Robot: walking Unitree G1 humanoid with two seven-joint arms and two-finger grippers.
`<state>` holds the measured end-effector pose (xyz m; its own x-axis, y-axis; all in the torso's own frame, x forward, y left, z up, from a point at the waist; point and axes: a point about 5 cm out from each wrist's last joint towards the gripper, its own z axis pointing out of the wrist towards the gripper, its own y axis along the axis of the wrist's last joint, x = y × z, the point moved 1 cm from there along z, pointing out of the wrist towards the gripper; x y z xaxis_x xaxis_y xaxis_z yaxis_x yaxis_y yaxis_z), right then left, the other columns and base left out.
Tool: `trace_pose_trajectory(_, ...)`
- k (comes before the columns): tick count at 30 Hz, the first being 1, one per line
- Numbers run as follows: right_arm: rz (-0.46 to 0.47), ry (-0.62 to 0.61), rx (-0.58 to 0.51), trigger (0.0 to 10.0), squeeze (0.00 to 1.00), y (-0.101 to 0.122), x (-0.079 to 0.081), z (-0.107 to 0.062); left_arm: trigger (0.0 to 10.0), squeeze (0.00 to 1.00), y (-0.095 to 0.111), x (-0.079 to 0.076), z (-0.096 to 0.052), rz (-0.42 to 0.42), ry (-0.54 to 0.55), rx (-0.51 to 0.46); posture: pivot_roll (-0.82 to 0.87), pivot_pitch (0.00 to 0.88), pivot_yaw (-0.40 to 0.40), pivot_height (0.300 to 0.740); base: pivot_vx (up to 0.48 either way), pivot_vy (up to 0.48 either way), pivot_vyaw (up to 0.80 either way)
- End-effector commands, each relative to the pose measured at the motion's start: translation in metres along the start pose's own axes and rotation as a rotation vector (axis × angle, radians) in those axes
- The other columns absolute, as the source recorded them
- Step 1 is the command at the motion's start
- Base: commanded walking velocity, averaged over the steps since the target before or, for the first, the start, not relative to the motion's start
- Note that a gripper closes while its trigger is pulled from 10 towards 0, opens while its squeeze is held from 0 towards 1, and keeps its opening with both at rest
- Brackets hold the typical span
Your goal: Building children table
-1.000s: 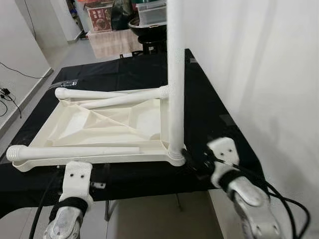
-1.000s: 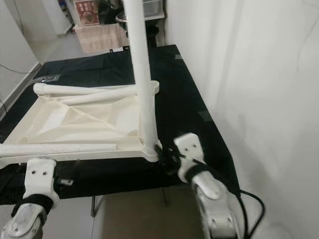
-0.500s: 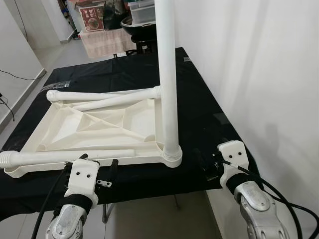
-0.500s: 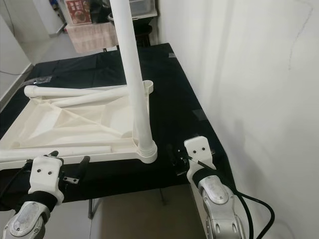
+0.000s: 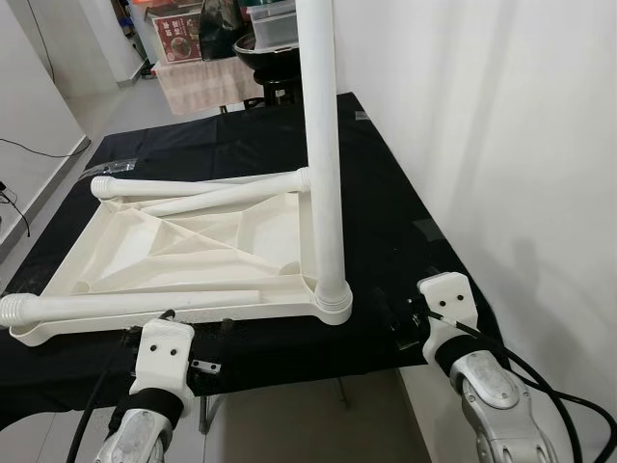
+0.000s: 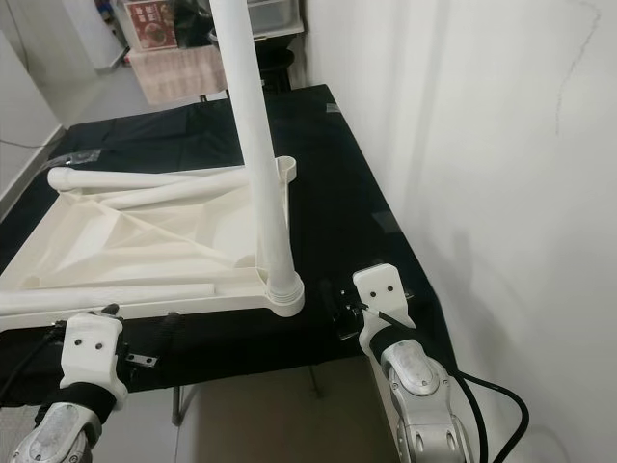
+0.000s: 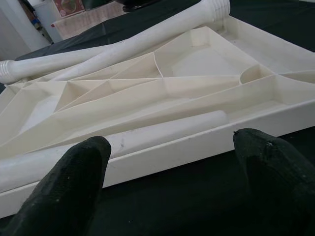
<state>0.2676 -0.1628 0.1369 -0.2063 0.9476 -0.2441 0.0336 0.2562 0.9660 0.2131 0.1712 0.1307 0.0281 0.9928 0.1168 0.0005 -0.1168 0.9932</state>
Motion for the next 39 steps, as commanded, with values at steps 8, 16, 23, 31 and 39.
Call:
trace_pose_trajectory(8, -0.023, 0.021, -0.011, 10.0, 0.0, 0.002, 0.001, 0.002, 10.0, 0.0, -0.002, -0.001, -0.001, -0.053, -0.012, -0.02, -0.1, 0.074, 0.069, 0.74, 0.0, 0.0, 0.0)
trace_pose_trajectory(16, -0.05, 0.028, -0.008, 10.0, 0.0, 0.001, -0.008, 0.006, 10.0, 0.0, -0.001, -0.01, 0.004, -0.066, -0.013, -0.04, -0.11, 0.058, 0.001, 0.74, 0.0, 0.0, 0.0)
trace_pose_trajectory(23, -0.042, 0.039, 0.002, 10.0, 0.0, -0.001, -0.011, 0.01, 10.0, 0.0, -0.003, -0.013, 0.006, -0.077, -0.01, -0.045, -0.1, 0.044, -0.008, 0.74, 0.0, 0.0, 0.0)
trace_pose_trajectory(31, -0.027, 0.044, -0.002, 10.0, 0.0, -0.001, -0.009, 0.01, 10.0, 0.0, -0.005, -0.011, 0.005, -0.073, -0.016, -0.042, -0.1, 0.048, 0.012, 0.74, 0.0, 0.0, 0.0)
trace_pose_trajectory(39, 0.004, 0.065, -0.009, 10.0, 0.0, 0.0, -0.006, 0.01, 10.0, 0.0, -0.004, -0.009, 0.005, -0.065, -0.018, -0.04, -0.1, 0.059, 0.028, 0.74, 0.0, 0.0, 0.0)
